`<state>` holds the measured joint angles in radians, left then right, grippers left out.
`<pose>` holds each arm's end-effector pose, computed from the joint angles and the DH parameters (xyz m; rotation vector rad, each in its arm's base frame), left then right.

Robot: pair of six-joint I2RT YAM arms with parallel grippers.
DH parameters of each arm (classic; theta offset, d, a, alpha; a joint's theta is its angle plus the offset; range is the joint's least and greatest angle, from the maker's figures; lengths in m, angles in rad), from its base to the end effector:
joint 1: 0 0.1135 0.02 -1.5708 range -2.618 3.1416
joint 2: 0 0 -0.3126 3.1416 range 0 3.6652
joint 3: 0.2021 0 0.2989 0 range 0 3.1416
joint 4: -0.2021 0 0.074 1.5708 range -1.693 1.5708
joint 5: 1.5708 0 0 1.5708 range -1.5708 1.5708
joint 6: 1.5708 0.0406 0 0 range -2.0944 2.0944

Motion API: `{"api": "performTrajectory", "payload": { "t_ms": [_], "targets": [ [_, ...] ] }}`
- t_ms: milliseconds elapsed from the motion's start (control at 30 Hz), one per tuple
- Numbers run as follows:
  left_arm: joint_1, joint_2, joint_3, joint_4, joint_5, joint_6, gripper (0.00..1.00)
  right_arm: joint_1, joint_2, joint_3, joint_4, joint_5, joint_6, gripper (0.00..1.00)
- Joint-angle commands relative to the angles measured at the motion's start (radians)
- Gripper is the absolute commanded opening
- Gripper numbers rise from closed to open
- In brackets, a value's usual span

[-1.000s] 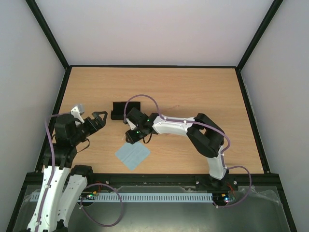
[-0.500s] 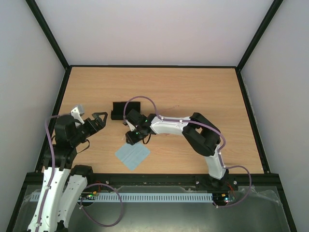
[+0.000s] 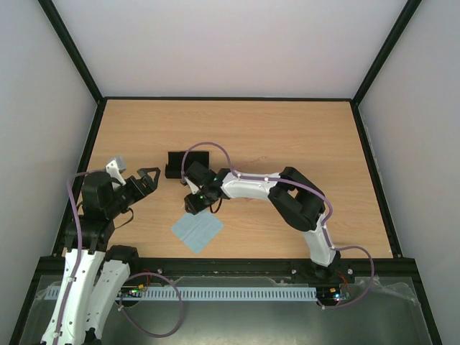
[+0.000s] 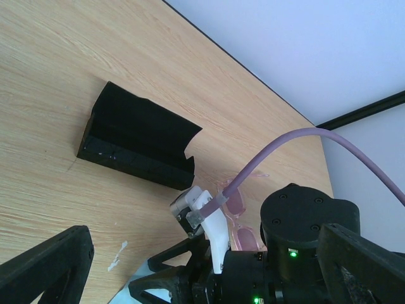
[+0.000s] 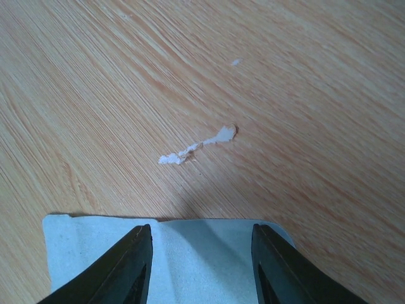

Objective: Organize the sunglasses
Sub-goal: Adjust the glasses cleaning cloth at the center of the board.

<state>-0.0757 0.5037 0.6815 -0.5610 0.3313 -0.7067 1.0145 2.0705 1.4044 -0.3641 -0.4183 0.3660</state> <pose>0.1267 -0.0229 0.3332 -0.4088 1.9851 -0.8297 0.2470 0.4284 0.1589 -1.0592 2.6292 0.9623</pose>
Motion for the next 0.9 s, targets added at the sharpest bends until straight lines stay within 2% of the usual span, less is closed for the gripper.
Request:
{"api": "performTrajectory", "payload": {
  "t_ms": [0, 867],
  "targets": [
    [-0.004, -0.004, -0.01, -0.01, 0.002, 0.012, 0.99, -0.009, 0.011, -0.018, -0.012, 0.049, -0.007, 0.45],
    [-0.004, 0.077, -0.046, 0.064, 0.027, 0.039, 0.99, -0.125, -0.198, -0.249, -0.013, 0.146, -0.03, 0.45]
  ]
}}
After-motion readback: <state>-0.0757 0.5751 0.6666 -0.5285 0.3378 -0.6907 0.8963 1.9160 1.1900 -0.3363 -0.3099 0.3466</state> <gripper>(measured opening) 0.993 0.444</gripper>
